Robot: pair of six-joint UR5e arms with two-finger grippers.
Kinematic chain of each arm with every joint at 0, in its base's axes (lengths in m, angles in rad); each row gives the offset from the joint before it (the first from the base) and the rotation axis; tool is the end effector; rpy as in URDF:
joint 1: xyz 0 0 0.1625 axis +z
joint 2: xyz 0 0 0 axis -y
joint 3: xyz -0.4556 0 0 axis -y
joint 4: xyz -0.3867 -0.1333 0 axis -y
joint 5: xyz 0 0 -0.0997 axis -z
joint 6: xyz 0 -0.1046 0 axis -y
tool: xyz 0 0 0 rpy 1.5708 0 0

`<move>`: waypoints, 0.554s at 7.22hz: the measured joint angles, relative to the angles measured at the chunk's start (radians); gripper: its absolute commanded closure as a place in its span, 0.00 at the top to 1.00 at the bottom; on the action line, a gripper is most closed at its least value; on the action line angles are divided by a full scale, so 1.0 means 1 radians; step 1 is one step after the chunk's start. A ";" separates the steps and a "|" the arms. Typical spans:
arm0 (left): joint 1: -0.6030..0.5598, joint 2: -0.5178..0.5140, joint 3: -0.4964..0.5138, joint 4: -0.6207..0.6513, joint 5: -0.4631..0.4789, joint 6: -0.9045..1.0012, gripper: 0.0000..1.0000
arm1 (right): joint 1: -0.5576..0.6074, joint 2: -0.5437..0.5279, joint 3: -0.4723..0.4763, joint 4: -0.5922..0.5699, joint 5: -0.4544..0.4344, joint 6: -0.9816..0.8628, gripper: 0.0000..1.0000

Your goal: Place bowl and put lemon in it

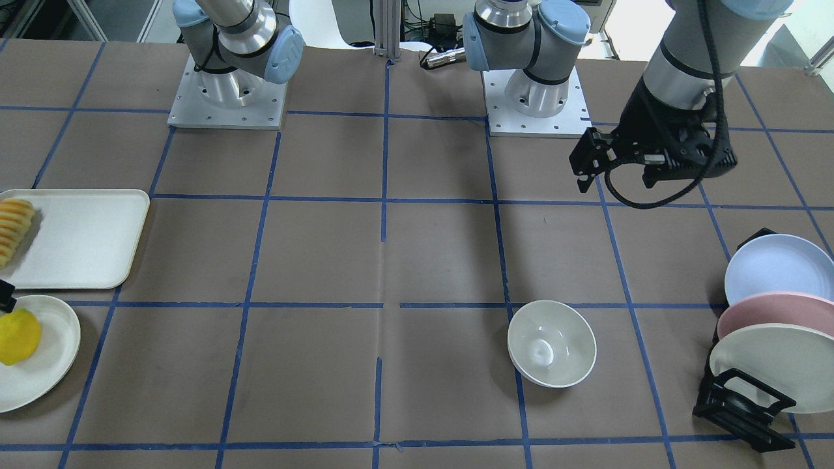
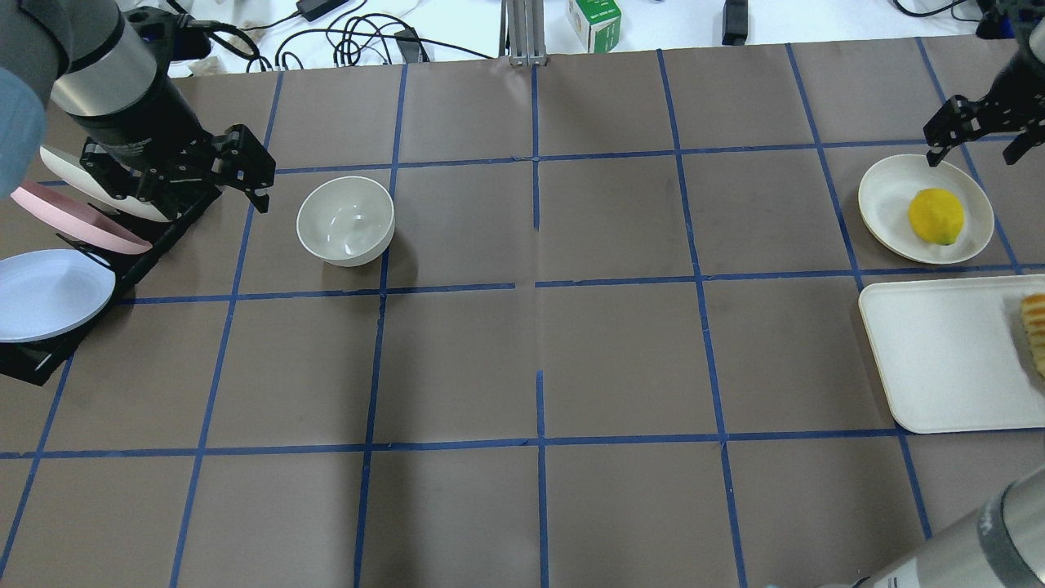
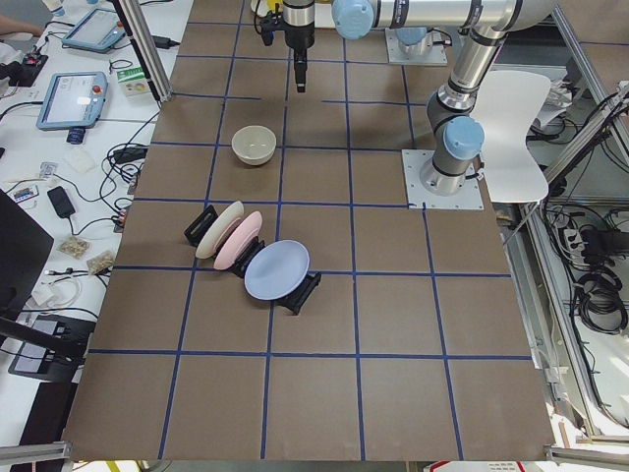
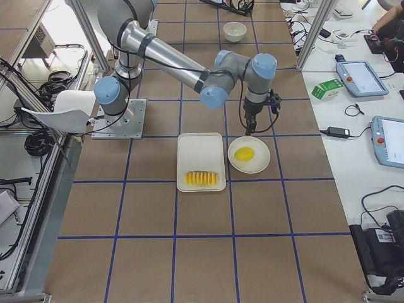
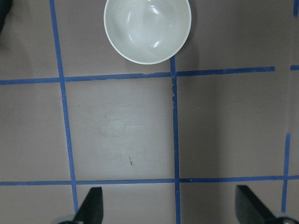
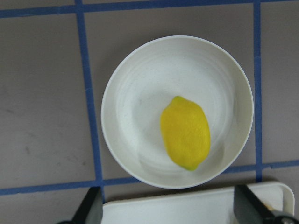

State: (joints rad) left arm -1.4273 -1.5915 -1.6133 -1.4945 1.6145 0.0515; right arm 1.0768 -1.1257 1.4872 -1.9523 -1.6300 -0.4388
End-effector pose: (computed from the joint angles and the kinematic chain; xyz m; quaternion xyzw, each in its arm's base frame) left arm -0.0564 -0.5097 0.4904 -0.0461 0.9987 -0.0044 0.0224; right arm -0.2008 -0.6410 0.3345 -0.0279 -0.9991 -0.0044 0.0309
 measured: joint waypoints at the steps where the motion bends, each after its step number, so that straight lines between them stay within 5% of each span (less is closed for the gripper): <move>1: 0.018 -0.055 -0.004 0.085 0.000 -0.004 1.00 | -0.019 0.078 0.002 -0.064 0.000 -0.036 1.00; 2: 0.026 -0.119 -0.006 0.186 0.001 -0.003 1.00 | -0.029 0.124 0.005 -0.093 0.000 -0.061 1.00; 3: 0.029 -0.185 -0.006 0.277 0.000 -0.002 1.00 | -0.034 0.149 0.014 -0.104 -0.003 -0.078 0.88; 4: 0.029 -0.250 -0.006 0.349 -0.001 -0.007 1.00 | -0.035 0.160 0.026 -0.111 -0.008 -0.090 0.32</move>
State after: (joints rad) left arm -1.3983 -1.8414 -1.6197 -1.1458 1.6132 0.0449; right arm 1.0415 -0.9652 1.5128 -2.0629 -1.6377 -0.5284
